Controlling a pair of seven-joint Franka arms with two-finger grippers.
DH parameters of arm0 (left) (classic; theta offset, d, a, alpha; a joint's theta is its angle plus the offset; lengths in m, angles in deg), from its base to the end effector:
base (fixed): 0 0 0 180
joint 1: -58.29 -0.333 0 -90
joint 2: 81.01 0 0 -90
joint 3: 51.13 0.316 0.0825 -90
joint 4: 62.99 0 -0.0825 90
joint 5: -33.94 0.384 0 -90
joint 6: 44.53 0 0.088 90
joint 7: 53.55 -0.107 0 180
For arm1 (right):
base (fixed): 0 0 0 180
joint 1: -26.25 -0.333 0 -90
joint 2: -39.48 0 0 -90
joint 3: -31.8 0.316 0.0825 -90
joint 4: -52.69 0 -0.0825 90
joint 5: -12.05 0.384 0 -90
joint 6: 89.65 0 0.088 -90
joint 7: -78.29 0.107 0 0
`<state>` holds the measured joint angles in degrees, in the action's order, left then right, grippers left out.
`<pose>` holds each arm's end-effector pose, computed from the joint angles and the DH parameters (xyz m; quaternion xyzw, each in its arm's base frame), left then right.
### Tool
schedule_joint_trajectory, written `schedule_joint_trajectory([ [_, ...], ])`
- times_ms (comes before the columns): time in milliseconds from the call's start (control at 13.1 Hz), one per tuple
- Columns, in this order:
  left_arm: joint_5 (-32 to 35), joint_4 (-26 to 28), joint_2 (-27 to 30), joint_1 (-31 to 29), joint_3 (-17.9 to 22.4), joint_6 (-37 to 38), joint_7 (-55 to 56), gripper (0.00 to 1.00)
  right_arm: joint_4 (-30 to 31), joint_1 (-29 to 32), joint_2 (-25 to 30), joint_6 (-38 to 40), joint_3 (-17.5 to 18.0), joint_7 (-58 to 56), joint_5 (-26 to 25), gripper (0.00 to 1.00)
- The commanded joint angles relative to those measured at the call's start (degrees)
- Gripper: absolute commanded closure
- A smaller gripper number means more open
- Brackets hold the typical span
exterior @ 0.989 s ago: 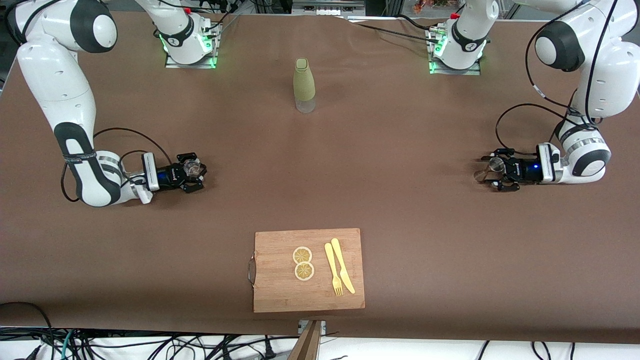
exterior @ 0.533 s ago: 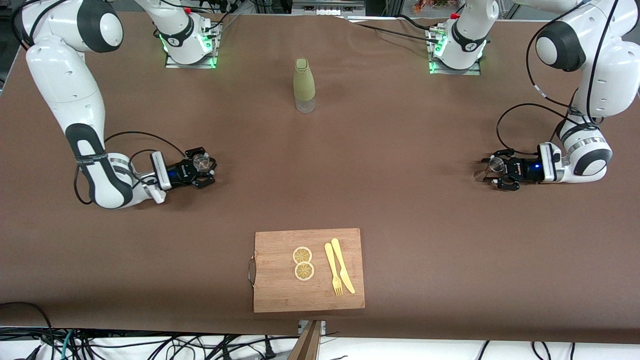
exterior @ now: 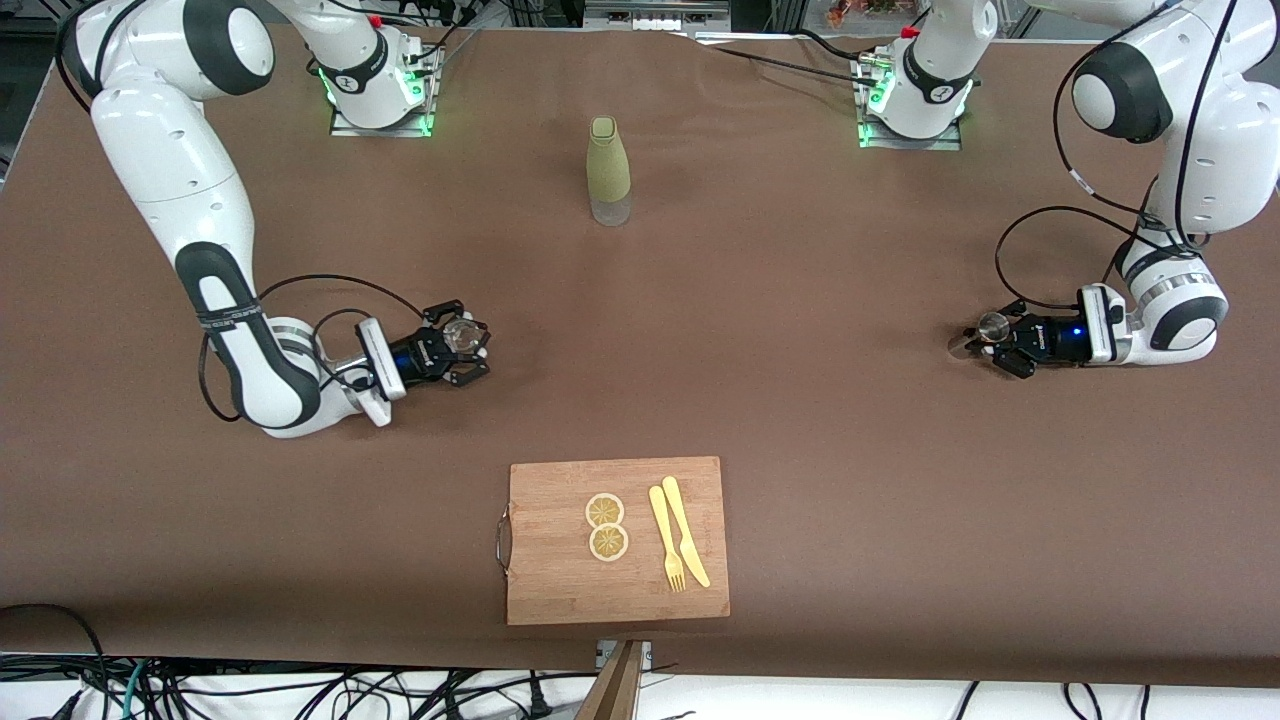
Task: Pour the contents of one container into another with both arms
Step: 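Lift the beaker with the right gripper while the left gripper lifts the jigger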
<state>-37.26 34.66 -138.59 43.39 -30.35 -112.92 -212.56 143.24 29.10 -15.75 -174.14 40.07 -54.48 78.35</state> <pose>0.4975 0.1990 0.0530 0.5355 -0.5017 0.4703 0.4902 0.5926 0.1532 0.1015 -0.4559 -0.5582 -0.3068 0.6217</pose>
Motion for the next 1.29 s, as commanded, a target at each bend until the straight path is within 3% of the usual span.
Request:
schedule_joint_trajectory([
  [0,0.18,-0.18,-0.60,0.83,0.49,0.37,-11.07,1.00,-0.29,-1.09,1.18,-5.22,2.17,4.97,1.20,1.00],
  [228,-0.43,-0.10,1.42,3.64,-0.65,0.19,-7.47,1.00,-0.64,-1.09,2.23,-13.22,7.18,10.77,1.99,1.00],
  [609,-4.90,-0.01,5.20,7.94,-7.15,-4.37,-0.09,1.00,-2.92,-1.00,2.24,-24.39,14.57,17.81,2.08,1.00],
  [913,-9.81,0.08,7.40,10.14,-16.71,-15.60,3.79,1.00,-3.19,-1.18,2.32,-33.79,20.54,20.01,2.08,1.00],
  [1065,-13.07,0.08,7.49,12.77,-18.40,-19.39,4.66,1.00,-3.19,-1.35,2.76,-40.37,24.06,22.73,1.82,1.00],
  [1217,-15.89,0.25,7.40,14.36,-20.68,-22.99,4.93,1.00,-3.19,-3.36,3.20,-45.57,25.21,24.31,1.56,1.00],
])
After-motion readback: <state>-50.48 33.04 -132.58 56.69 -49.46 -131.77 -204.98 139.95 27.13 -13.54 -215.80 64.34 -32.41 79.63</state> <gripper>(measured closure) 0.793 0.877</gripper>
